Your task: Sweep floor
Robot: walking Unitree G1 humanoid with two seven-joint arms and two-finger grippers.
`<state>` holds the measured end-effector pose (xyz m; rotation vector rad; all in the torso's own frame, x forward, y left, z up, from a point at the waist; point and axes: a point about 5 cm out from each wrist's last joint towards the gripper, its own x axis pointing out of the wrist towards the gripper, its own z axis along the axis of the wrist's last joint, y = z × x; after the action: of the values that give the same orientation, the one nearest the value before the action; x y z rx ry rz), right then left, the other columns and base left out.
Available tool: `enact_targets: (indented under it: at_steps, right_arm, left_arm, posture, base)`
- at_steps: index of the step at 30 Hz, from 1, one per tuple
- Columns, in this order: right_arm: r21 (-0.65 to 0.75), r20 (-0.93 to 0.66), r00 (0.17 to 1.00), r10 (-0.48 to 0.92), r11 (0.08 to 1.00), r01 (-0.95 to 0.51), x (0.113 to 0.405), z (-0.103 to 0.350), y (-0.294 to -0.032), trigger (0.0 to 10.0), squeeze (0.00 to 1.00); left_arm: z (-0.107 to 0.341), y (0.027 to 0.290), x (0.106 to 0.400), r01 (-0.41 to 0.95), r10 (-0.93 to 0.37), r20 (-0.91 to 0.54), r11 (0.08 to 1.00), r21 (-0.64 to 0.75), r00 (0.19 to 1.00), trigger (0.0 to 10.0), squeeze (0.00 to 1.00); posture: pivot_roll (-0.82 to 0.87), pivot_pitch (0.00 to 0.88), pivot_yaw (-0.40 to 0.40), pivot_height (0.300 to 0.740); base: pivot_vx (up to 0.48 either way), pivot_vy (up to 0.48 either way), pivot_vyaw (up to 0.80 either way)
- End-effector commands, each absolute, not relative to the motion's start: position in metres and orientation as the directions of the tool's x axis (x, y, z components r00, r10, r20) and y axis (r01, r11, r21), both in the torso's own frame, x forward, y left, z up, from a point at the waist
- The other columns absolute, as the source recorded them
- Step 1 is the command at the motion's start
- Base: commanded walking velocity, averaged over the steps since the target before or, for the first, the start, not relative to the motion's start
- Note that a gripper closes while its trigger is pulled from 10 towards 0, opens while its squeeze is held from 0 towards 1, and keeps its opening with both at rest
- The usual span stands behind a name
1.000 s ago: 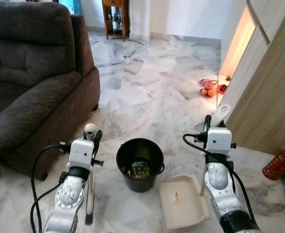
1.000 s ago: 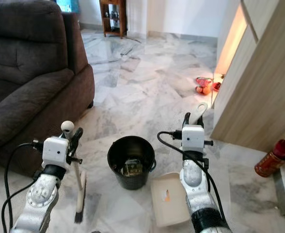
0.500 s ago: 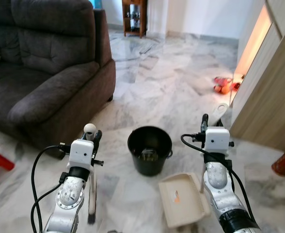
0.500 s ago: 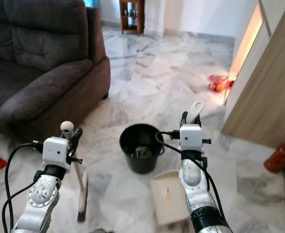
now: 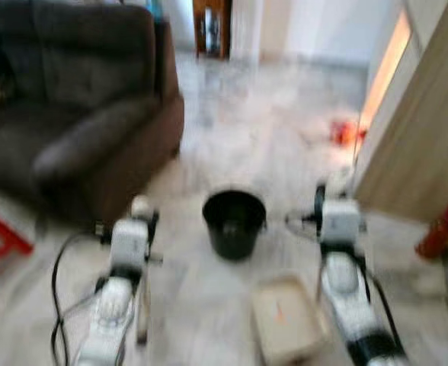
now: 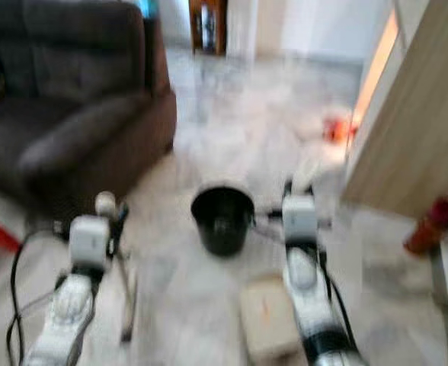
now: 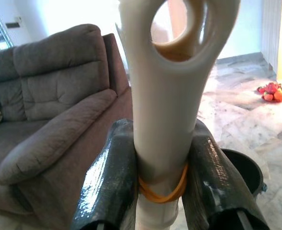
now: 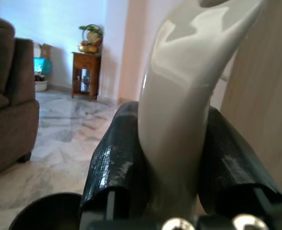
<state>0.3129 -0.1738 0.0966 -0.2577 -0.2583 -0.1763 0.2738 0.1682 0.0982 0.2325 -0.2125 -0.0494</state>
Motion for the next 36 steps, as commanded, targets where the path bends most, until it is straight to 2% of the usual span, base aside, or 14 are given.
enact_targets:
  at_steps: [1,20,29,36]
  right_arm:
    - [-0.219,0.313,0.942,-0.122,0.956,0.196,0.3177,0.1069,-0.1702,10.0,0.00]
    - [-0.212,0.290,0.947,-0.136,0.956,0.202,0.3179,0.1022,-0.1704,10.0,0.00]
    - [-0.212,0.284,0.949,-0.136,0.956,0.201,0.3195,0.1016,-0.1672,10.0,0.00]
    - [-0.213,0.277,0.952,-0.130,0.958,0.193,0.3195,0.1003,-0.1646,10.0,0.00]
  left_arm:
    - [0.1062,0.1700,0.2770,0.011,-0.072,0.243,0.969,0.245,0.967,10.0,0.00]
    - [0.1068,0.1662,0.2850,0.038,-0.108,0.236,0.958,0.283,0.966,10.0,0.00]
    - [0.1072,0.1671,0.2862,0.031,-0.102,0.239,0.958,0.285,0.966,10.0,0.00]
    - [0.1053,0.1674,0.2857,0.023,-0.096,0.230,0.954,0.300,0.968,10.0,0.00]
  posture:
    - [0.08,0.033,0.003,0.740]
    - [0.08,0.000,0.021,0.740]
    - [0.09,0.000,0.021,0.740]
    - [0.09,0.006,0.018,0.740]
  base:
    - [0.000,0.000,0.00]
    - [0.000,0.000,-0.76]
    - [0.000,-0.357,-0.80]
    - [0.000,-0.045,-0.80]
